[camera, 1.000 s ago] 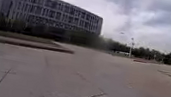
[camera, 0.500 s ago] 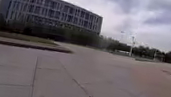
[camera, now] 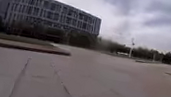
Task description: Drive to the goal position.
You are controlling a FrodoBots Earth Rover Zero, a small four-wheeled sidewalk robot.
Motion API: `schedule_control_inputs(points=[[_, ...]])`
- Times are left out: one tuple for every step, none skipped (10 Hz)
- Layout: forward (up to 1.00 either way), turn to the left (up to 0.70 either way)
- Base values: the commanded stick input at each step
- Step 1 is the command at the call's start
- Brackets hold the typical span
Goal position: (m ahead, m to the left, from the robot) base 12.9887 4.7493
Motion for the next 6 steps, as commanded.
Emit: schedule_control_inputs(points=[[1.00,0.00],[1.00,-0.15],[1.00,-0.27],[1.00,-0.27],[1.00,-0.27],[1.00,-0.27]])
